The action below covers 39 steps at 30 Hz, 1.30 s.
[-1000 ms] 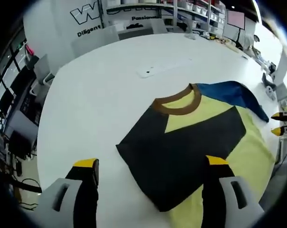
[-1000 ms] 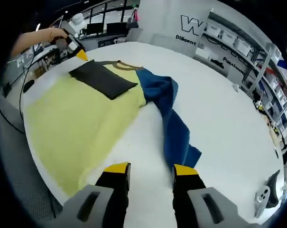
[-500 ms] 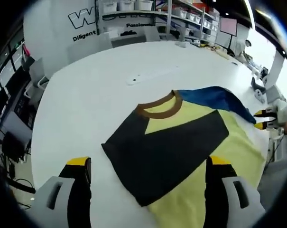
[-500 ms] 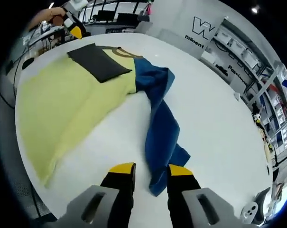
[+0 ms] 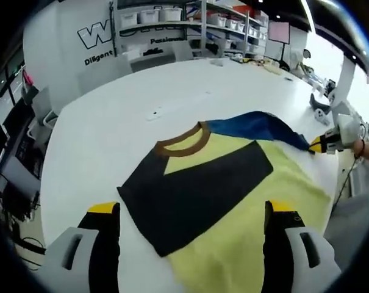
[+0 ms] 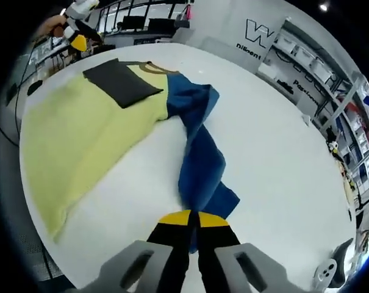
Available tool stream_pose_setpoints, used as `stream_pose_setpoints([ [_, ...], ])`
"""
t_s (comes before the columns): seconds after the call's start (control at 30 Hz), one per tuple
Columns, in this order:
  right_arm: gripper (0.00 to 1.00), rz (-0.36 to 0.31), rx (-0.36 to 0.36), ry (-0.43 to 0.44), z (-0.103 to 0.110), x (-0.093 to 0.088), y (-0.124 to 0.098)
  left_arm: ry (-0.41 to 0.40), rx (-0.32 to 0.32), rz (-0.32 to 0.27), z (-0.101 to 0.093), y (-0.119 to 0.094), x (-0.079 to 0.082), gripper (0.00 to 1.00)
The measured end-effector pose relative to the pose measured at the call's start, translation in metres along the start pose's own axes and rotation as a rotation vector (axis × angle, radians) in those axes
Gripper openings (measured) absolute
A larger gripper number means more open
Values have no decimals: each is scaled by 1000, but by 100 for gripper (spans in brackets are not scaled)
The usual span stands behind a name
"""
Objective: Fold the garment on the visible template until the final outline fits inside the template.
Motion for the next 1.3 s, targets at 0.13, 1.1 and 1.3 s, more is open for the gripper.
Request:
stream_pose_setpoints([
  [0.13, 0, -38, -14, 3, -9, 14, -11, -26, -17, -35, -7, -11, 0, 99],
  [1.1, 0, -99, 48, 256, -99, 79, -28, -95, -58, -174, -44, -66, -12, 99],
  [1.3, 0, -50, 129, 250, -92, 86, -51, -93, -55, -200, -43, -73, -5, 99],
])
Point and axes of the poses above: the point that each gripper's makers call its tool centre point, and the gripper's own axes: y roughly forward along the fingers, z roughly to its left, x roughly out of its top, the point moved 6 cm from there along -y, roughly backward along the fingers, and after that the axes turned 11 degrees about x, right-handed, at the moved point
